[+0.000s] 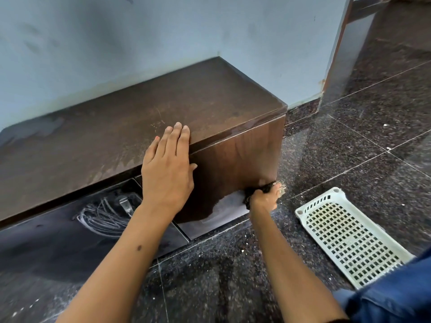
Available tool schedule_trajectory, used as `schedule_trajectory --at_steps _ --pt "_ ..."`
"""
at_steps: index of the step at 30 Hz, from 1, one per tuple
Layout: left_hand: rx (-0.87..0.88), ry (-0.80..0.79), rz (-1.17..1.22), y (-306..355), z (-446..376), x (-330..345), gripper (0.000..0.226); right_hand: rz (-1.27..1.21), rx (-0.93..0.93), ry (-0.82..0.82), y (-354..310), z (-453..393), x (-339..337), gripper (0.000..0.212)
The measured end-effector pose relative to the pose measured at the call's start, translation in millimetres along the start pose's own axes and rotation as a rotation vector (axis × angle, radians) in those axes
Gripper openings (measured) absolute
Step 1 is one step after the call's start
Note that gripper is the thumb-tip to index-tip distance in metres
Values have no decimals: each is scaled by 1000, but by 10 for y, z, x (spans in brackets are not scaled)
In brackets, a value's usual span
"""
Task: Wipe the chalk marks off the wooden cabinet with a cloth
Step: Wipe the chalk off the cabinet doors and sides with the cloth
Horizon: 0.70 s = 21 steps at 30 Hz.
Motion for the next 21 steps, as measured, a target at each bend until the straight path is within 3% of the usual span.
schedule_trajectory --at_steps 2,7,9,11,15,17,19,21 --pt "0 -12 1 -5 4 3 69 -60 -27 18 -54 39 16 72" --pt "-3 0 16 -10 18 9 71 -138 -466 79 -441 750 166 69" --pt "-4 6 19 -9 18 8 70 -160 -542 87 -399 816 186 71" --pt "0 13 20 -8 16 7 69 -112 -482 93 -272 662 170 76" --pt "2 9 16 -15 17 4 69 77 30 12 300 52 103 74" --pt "0 6 19 -18 16 -6 68 92 178 -30 532 -161 74 66" --pt "2 6 23 -14 11 -8 68 56 138 8 457 -118 64 62" --pt "1 8 26 -15 13 -3 69 28 -75 66 178 88 96 68"
Point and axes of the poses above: each hand's wrist, its own z-axis away from the middle knuckle, its own x-axis out of the palm, y = z × x, the point moved 6 cm from there along -z, towards the middle knuckle, and after that the axes turned 11 degrees about -z, right-handed, at the moved point
